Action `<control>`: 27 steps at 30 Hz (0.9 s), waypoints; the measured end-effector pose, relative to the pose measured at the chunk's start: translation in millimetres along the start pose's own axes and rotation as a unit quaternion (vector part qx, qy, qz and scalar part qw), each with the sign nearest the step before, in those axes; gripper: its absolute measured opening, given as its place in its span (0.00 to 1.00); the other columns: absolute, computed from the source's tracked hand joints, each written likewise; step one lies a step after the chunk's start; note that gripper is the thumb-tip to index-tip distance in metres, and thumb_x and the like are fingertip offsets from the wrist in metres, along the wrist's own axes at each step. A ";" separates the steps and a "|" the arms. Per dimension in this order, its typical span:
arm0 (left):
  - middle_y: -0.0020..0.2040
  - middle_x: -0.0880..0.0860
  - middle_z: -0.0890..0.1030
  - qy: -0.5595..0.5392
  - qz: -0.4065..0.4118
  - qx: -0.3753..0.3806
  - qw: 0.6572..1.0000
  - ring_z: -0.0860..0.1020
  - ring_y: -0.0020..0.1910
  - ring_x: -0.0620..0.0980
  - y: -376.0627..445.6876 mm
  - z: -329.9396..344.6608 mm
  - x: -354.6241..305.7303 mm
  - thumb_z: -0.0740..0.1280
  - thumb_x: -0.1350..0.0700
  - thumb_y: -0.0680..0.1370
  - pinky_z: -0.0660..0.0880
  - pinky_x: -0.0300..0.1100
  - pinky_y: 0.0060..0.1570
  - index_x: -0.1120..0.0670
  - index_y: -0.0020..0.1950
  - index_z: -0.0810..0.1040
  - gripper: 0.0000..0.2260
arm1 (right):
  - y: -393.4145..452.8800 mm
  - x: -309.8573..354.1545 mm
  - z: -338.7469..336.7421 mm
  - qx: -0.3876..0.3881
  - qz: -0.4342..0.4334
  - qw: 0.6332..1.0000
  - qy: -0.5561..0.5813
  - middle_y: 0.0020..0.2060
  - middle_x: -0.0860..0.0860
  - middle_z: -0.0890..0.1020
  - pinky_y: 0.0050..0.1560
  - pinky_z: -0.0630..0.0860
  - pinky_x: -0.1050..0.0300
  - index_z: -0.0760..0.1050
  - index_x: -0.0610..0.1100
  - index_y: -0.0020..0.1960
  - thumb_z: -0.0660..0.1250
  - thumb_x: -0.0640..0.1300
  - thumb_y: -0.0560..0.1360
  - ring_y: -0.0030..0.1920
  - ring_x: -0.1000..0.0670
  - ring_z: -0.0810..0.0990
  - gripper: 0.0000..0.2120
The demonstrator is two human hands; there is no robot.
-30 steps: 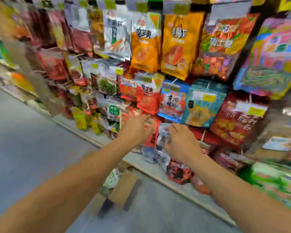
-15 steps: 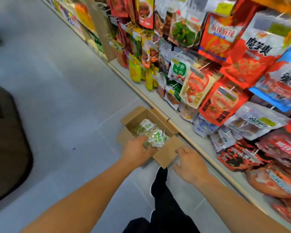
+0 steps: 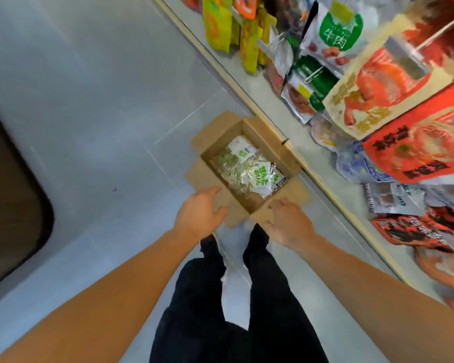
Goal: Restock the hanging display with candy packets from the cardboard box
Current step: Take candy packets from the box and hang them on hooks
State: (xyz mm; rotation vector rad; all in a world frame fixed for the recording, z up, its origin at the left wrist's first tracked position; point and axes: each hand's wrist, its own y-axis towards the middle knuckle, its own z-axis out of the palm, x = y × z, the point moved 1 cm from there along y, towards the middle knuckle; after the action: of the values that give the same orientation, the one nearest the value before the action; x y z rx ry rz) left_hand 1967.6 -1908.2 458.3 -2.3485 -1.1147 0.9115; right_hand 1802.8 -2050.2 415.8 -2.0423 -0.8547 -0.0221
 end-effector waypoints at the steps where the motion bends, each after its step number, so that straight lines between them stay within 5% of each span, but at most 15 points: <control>1: 0.70 0.54 0.74 -0.003 -0.003 0.003 1.000 0.74 0.66 0.55 15.6 -0.7 0.4 0.66 0.50 0.78 0.70 0.44 0.63 0.51 0.74 0.68 0.25 | 12.8 -0.8 -1.4 0.005 0.006 1.000 0.008 0.67 0.44 0.70 0.63 0.72 0.46 0.64 0.43 0.74 0.63 0.50 0.78 0.67 0.39 0.69 0.27; 9: 0.60 0.55 0.80 -0.004 0.027 0.054 0.998 0.79 0.55 0.54 153.5 12.7 12.9 0.66 0.51 0.77 0.76 0.47 0.56 0.51 0.73 0.70 0.23 | 125.1 -7.1 3.9 0.001 0.103 0.989 0.106 0.67 0.45 0.71 0.63 0.73 0.48 0.70 0.45 0.71 0.65 0.48 0.74 0.67 0.41 0.70 0.25; 12: 0.47 0.56 0.82 -0.005 0.051 0.062 0.997 0.79 0.45 0.54 211.5 31.5 29.1 0.67 0.50 0.77 0.76 0.45 0.49 0.51 0.72 0.71 0.23 | 175.8 -12.0 17.5 -0.003 0.144 0.978 0.150 0.64 0.44 0.72 0.62 0.73 0.48 0.71 0.44 0.69 0.65 0.48 0.74 0.65 0.41 0.71 0.24; 16: 0.41 0.54 0.80 0.040 0.045 0.123 0.991 0.79 0.49 0.57 286.4 73.6 56.2 0.65 0.49 0.78 0.75 0.45 0.45 0.51 0.74 0.67 0.24 | 243.7 -23.3 46.9 0.011 0.185 0.964 0.189 0.61 0.44 0.74 0.58 0.75 0.49 0.72 0.46 0.67 0.66 0.51 0.72 0.62 0.41 0.75 0.25; 19: 0.33 0.49 0.73 0.036 0.050 0.146 0.987 0.78 0.42 0.55 332.8 119.2 79.0 0.65 0.51 0.78 0.74 0.44 0.40 0.52 0.73 0.69 0.24 | 299.5 -40.0 78.2 0.028 0.207 0.956 0.208 0.66 0.46 0.73 0.60 0.76 0.50 0.69 0.47 0.71 0.67 0.50 0.76 0.63 0.43 0.76 0.24; 23: 0.34 0.51 0.75 0.046 0.060 0.160 0.984 0.78 0.39 0.54 384.1 181.3 106.4 0.65 0.50 0.77 0.76 0.45 0.40 0.53 0.74 0.68 0.25 | 371.3 -74.6 120.8 0.028 0.241 0.945 0.221 0.68 0.47 0.71 0.56 0.71 0.56 0.69 0.46 0.71 0.68 0.51 0.76 0.65 0.44 0.74 0.25; 27: 0.48 0.60 0.82 0.042 0.071 0.175 0.981 0.80 0.50 0.59 431.0 237.1 134.0 0.65 0.51 0.78 0.78 0.50 0.51 0.55 0.74 0.67 0.26 | 430.5 -112.2 162.7 -0.005 0.292 0.907 0.303 0.59 0.49 0.74 0.57 0.74 0.54 0.66 0.44 0.70 0.71 0.48 0.72 0.60 0.45 0.75 0.29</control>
State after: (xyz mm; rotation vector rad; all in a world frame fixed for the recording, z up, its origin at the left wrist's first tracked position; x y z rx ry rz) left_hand 2098.7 -2050.5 -13.4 -2.1700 -0.6936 0.9596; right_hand 1918.2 -2147.7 -33.2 -2.0452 0.1537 -0.3116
